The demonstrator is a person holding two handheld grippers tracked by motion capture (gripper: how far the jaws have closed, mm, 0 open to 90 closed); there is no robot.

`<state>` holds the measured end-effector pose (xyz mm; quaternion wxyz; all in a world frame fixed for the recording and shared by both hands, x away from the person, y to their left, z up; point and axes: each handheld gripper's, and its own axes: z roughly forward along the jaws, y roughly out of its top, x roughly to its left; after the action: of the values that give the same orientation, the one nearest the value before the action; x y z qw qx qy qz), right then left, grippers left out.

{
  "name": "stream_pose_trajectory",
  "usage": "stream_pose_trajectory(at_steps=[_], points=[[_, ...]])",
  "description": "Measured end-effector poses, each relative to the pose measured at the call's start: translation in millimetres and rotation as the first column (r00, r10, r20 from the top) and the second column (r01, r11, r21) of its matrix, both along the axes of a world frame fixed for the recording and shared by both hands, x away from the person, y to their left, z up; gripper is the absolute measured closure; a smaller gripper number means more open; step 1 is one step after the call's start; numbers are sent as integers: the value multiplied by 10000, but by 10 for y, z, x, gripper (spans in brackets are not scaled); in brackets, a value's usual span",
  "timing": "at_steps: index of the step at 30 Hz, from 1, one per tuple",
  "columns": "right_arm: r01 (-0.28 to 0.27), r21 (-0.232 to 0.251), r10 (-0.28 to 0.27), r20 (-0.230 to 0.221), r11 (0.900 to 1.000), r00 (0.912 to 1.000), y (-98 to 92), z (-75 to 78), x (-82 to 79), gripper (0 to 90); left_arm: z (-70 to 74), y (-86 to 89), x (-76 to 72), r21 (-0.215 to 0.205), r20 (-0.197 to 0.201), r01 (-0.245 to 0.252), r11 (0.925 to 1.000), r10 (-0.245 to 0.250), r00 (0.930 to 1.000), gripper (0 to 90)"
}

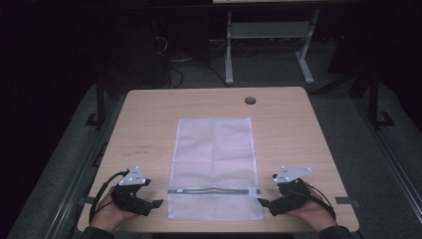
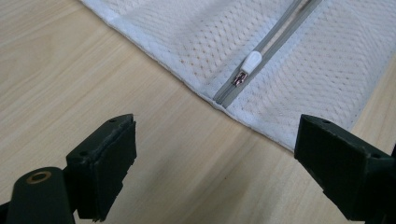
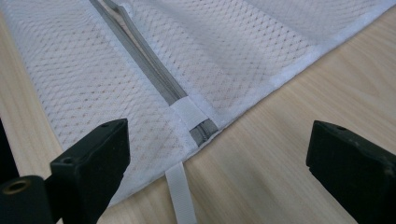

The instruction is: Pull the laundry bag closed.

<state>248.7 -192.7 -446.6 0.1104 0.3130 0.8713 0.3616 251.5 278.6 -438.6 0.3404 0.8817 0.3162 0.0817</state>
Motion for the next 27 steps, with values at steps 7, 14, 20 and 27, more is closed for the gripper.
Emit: stream_pose_trajectory(at_steps=[7, 14, 20, 27], points=[[-135, 4, 135, -58, 9999, 9999, 13, 6, -1, 61, -2, 10, 7, 46, -27, -27, 10000, 27, 10000, 122], [-416, 34, 416, -137, 9991, 9990, 50, 13, 9, 94, 8, -12, 16, -14, -58, -6, 10000, 6, 10000, 122], [-782, 171, 785, -134, 9968, 9968, 112, 45, 42, 128, 3, -16, 11, 79, -117, 25, 10000, -24, 9999, 122], [-1191, 367, 1196, -133, 9922, 9927, 284, 81, 89, 138, 10, 7, 4, 76, -51, 95, 9999, -94, 9999, 122]])
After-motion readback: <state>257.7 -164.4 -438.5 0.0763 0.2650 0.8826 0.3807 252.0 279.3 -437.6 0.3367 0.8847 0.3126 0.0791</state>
